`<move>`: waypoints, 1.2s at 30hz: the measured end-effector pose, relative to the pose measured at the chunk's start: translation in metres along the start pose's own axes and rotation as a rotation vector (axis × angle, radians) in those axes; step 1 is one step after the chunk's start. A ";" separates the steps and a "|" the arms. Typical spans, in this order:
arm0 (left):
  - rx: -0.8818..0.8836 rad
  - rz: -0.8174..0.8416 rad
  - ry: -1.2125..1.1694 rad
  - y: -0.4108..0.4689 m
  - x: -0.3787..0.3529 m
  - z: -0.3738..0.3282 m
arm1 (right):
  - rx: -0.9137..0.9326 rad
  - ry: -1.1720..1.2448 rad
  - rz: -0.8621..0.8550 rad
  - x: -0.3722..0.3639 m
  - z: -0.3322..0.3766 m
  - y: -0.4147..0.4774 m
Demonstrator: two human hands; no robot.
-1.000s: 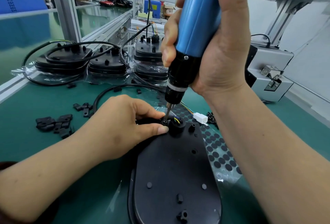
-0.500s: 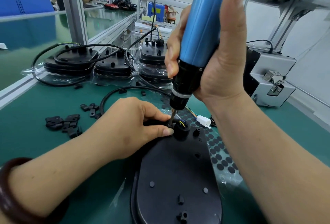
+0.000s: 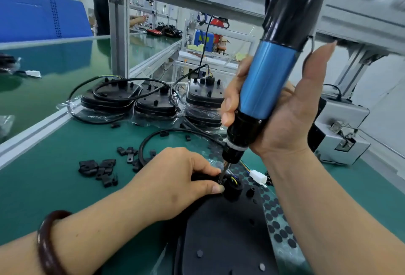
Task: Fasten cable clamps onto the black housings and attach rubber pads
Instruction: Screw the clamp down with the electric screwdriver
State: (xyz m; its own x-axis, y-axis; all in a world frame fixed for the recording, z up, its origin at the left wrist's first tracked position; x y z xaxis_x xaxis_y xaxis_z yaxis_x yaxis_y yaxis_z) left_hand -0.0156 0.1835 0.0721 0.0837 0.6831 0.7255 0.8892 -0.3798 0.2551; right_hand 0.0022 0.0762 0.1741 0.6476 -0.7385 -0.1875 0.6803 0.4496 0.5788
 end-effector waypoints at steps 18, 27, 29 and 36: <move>-0.013 -0.012 0.035 0.000 -0.001 0.005 | -0.128 0.061 -0.106 0.008 0.027 -0.006; 0.024 -0.011 0.015 0.000 0.001 0.004 | -0.003 -0.384 -0.550 0.019 0.041 -0.010; 0.027 -0.011 0.024 0.000 0.001 0.004 | 0.105 -0.586 -0.641 0.014 0.048 -0.015; 0.055 0.021 0.021 0.000 0.000 0.004 | 0.181 -0.970 -0.677 -0.011 0.032 -0.016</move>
State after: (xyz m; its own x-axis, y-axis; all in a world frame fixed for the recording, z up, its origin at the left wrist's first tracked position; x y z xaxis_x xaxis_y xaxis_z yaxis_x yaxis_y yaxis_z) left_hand -0.0142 0.1859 0.0694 0.0934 0.6622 0.7435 0.9106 -0.3587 0.2051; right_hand -0.0266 0.0616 0.1921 -0.4051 -0.9042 0.1352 0.6750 -0.1961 0.7112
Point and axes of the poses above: each hand's wrist, its own y-axis towards the middle knuckle, its own x-axis out of the back of the hand, z = x × y, the point moved 6 cm from there along y, towards the middle knuckle, and after that the axes turned 4 degrees about z, right-handed, at the moved point
